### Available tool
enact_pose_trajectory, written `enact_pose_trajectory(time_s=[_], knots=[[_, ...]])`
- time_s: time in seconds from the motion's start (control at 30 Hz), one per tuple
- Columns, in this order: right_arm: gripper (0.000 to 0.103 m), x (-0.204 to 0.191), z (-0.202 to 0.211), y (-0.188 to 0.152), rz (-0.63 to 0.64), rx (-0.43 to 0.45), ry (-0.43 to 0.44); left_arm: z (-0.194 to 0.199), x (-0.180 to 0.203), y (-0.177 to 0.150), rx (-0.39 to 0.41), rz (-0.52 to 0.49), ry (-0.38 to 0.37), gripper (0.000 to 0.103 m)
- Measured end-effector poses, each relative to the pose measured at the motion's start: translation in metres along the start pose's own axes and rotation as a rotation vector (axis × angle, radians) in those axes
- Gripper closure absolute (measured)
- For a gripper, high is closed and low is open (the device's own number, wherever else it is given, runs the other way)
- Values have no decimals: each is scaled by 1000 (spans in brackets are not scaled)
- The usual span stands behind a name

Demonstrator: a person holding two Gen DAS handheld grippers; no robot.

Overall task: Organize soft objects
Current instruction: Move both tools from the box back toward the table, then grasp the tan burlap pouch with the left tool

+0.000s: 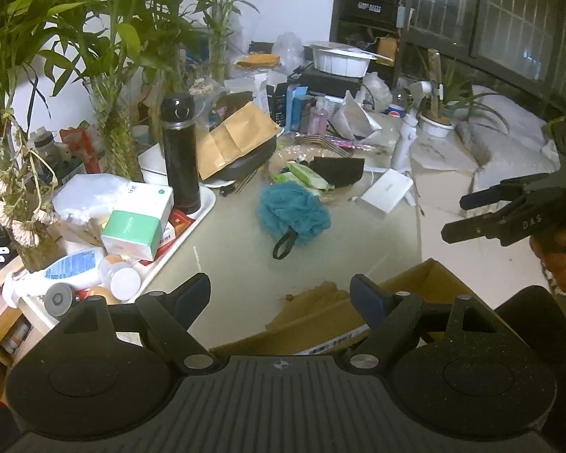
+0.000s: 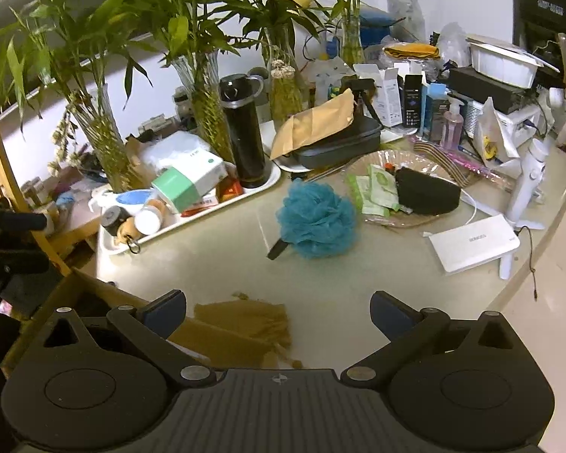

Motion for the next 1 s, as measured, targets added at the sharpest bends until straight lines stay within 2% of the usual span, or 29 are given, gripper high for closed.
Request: enact_pose_trajectory(time_s=[0.2, 0.43, 0.8, 1.0], knots=[[0, 7, -16, 2, -25, -1, 52, -13, -13, 8, 2, 15, -9, 22], [0, 15, -37, 8, -27, 10, 55, -30, -24, 18, -10, 9, -41, 22], [0, 39, -71, 9, -110, 8, 72, -69, -36, 33, -114, 3, -94, 22], [0, 46, -90, 6, -136, 10, 73, -102, -41, 42, -240, -10, -126, 22]])
Point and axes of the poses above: each gripper's, at about its wrist camera, not at the fingertips, and z roughly against the way its jaws point, x to its right, y to its top, the point moved 3 cm from there along -z, roughly the way its jaws point, and after that the axes turned 6 degrees about -y, right-handed, at the moved point
